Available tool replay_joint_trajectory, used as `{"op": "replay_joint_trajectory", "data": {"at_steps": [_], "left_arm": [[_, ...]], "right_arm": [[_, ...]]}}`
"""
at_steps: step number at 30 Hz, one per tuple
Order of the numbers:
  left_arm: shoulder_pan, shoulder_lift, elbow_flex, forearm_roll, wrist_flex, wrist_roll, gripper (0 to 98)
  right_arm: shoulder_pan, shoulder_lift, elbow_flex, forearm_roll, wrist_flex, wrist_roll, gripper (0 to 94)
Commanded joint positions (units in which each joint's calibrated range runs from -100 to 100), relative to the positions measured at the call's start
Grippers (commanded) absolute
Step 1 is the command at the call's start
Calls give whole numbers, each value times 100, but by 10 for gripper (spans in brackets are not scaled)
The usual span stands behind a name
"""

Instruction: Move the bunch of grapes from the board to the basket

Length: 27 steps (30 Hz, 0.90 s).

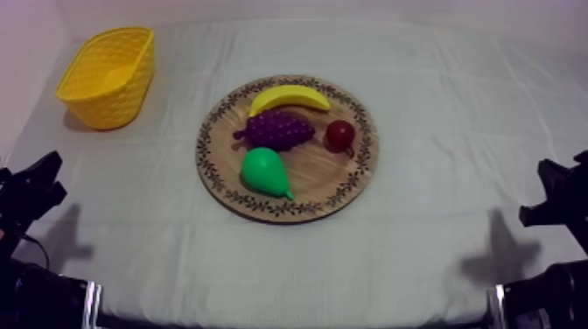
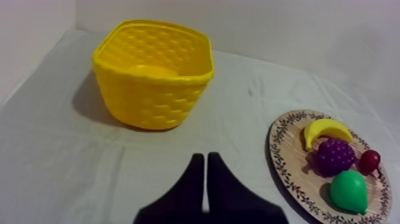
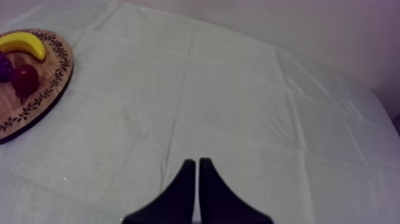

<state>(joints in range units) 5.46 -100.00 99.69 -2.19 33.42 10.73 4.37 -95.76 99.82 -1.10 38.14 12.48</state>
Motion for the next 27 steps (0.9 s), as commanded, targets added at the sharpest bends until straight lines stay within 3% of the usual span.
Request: {"op": "replay_joint_trajectory", "data": {"at_steps": [1, 13, 24, 27], "left_arm": [[1, 0, -3, -3, 4, -1, 1], [37, 0, -3, -3, 4, -5, 1], [688, 0, -10, -1, 4, 45, 1], [804, 94, -144, -17, 257, -105, 1]], "right_arm": [[-1, 0, -4, 0, 0, 0, 3], [-1, 0, -4, 0, 0, 0, 3], [-1, 0, -4, 0, 0, 0, 3], [-1, 0, -4, 0, 0, 0, 3]]}}
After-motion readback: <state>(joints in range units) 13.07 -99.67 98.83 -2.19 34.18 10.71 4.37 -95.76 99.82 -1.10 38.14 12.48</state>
